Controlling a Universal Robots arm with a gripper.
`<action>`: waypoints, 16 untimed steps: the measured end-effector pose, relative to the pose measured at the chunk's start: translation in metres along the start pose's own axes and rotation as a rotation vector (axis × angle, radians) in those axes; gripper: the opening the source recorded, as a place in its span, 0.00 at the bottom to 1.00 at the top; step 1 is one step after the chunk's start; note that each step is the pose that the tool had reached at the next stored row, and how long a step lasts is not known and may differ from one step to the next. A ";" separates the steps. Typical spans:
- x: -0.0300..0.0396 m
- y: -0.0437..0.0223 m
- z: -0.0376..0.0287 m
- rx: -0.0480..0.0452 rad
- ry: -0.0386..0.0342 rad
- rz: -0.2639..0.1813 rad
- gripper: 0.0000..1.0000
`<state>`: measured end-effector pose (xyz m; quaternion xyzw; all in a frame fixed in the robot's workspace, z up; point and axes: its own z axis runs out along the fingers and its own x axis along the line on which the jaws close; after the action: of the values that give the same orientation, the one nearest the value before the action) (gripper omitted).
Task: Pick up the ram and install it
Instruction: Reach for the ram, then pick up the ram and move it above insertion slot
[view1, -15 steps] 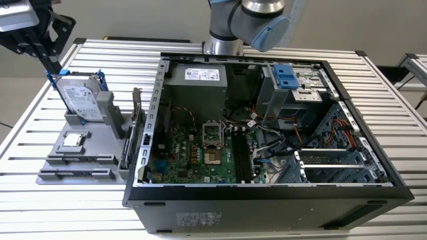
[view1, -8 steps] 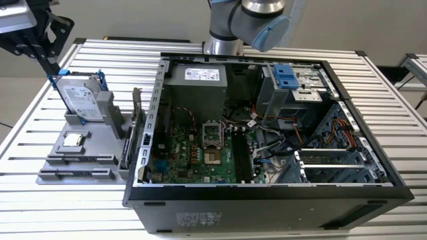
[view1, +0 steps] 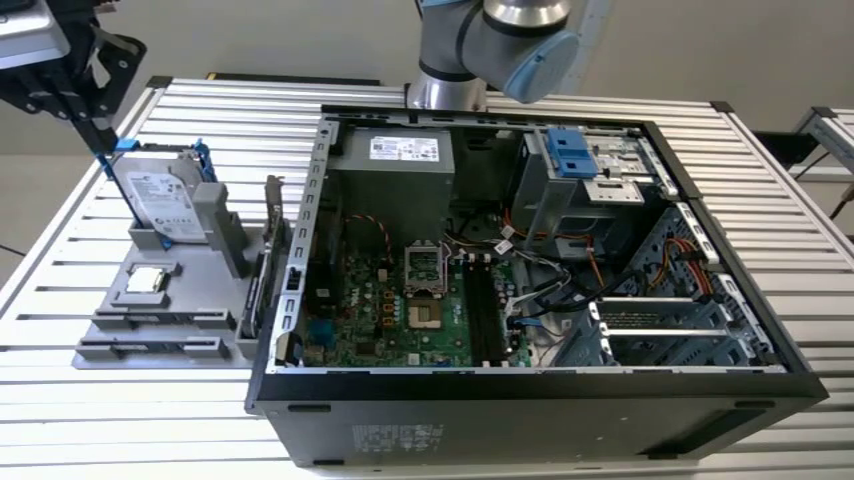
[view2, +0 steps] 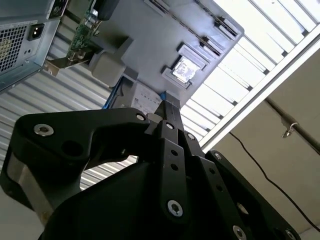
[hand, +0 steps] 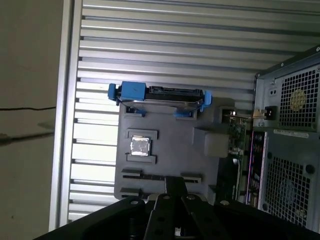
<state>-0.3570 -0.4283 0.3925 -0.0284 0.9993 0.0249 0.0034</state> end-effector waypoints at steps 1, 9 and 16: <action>0.0000 -0.0006 -0.0001 0.0001 0.0001 0.000 0.00; 0.0003 -0.0043 -0.0002 0.0000 0.0001 0.000 0.00; 0.0004 -0.0072 -0.0003 0.0001 0.0004 0.000 0.00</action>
<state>-0.3570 -0.4355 0.3925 -0.0284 0.9993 0.0248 0.0031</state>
